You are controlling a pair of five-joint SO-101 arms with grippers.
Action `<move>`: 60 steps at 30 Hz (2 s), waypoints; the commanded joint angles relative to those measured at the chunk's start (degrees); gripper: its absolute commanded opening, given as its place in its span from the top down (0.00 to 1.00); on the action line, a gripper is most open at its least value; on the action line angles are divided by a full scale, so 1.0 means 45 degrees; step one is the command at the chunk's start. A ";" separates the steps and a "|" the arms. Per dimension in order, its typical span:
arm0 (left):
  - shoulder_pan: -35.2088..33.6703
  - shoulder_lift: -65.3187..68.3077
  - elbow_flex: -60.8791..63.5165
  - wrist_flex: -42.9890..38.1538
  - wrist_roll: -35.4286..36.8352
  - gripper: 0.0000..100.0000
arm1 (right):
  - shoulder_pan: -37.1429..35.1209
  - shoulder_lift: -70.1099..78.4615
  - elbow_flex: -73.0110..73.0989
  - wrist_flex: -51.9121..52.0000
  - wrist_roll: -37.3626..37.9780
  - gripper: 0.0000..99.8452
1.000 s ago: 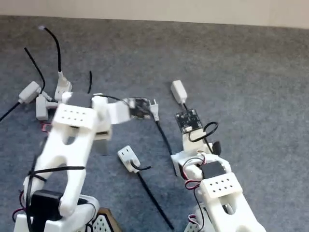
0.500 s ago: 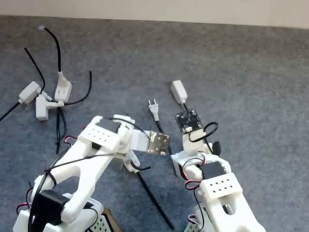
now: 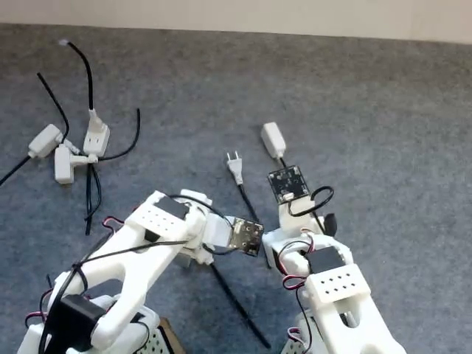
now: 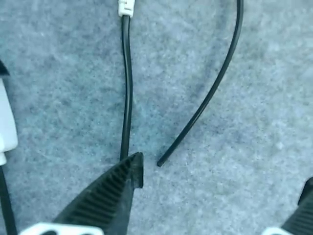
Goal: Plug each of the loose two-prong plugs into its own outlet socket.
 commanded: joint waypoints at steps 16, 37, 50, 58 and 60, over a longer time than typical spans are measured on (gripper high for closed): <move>-0.6164 -0.0186 -0.3155 0.3009 0.2129 1.00 | 0.0166 -0.0147 -0.0068 -0.0205 0.0117 0.54; -1.3978 0.6593 -1.1204 0.4435 0.5372 0.99 | 0.0166 -0.0147 -0.0049 -0.0166 0.0059 0.54; -1.4505 0.7551 -1.7104 1.1136 0.5372 0.66 | 0.1358 -0.0166 -0.1416 0.1983 0.0078 0.54; -1.1810 0.7551 -1.8589 1.2796 0.7756 0.69 | 0.3878 -0.0166 -0.3565 0.3468 0.0059 0.54; -1.0774 0.7551 -1.8628 1.2796 0.8264 0.69 | 0.4464 -0.0166 -0.3702 0.3448 0.0059 0.54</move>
